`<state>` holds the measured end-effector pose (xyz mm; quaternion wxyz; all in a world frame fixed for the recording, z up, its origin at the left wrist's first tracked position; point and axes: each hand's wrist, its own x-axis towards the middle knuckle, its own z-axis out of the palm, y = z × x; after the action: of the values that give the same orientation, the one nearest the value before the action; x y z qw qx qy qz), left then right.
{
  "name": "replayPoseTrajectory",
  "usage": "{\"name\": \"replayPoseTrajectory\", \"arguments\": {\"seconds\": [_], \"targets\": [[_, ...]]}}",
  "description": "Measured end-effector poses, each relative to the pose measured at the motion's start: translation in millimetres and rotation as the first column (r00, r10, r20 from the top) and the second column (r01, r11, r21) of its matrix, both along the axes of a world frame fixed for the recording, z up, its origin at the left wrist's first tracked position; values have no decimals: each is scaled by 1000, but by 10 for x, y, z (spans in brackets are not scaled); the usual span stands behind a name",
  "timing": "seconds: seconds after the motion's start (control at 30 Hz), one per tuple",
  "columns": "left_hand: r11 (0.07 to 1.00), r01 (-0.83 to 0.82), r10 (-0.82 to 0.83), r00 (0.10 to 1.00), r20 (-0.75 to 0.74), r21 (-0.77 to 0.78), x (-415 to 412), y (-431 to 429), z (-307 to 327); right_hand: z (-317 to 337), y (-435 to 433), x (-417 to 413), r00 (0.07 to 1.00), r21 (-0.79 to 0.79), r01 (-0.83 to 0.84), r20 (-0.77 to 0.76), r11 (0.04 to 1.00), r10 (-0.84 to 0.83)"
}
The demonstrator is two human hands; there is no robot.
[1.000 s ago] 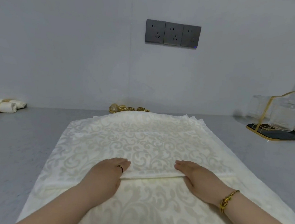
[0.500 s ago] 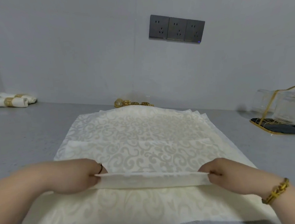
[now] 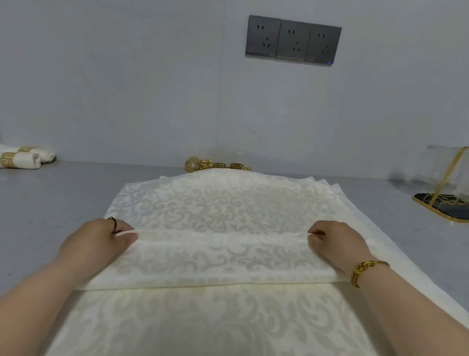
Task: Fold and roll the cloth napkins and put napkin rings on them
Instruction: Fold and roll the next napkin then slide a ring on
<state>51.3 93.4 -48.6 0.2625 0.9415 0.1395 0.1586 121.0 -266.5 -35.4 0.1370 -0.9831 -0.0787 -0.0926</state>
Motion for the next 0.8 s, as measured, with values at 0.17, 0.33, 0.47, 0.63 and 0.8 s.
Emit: {"name": "replayPoseTrajectory", "arguments": {"seconds": [0.17, 0.33, 0.47, 0.63, 0.8], "targets": [[997, -52, 53, 999, 6, -61, 141, 28, -150, -170, 52, 198, 999, -98, 15, 43, 995, -11], [996, -87, 87, 996, 4, -35, 179, 33, -174, -193, 80, 317, 995, -213, 43, 100, 976, -22], [995, -98, 98, 995, -19, 4, 189, 17, -142, -186, 120, 361, 991, -269, 63, 134, 961, -28], [983, 6, -19, 997, 72, 181, 204, -269, 61, -249, 133, 362, 989, -311, 87, 141, 946, -45], [749, 504, -479, 861, -174, 430, 209, -1196, 163, -263, 136, 375, 991, -307, 83, 126, 948, -46]]}}
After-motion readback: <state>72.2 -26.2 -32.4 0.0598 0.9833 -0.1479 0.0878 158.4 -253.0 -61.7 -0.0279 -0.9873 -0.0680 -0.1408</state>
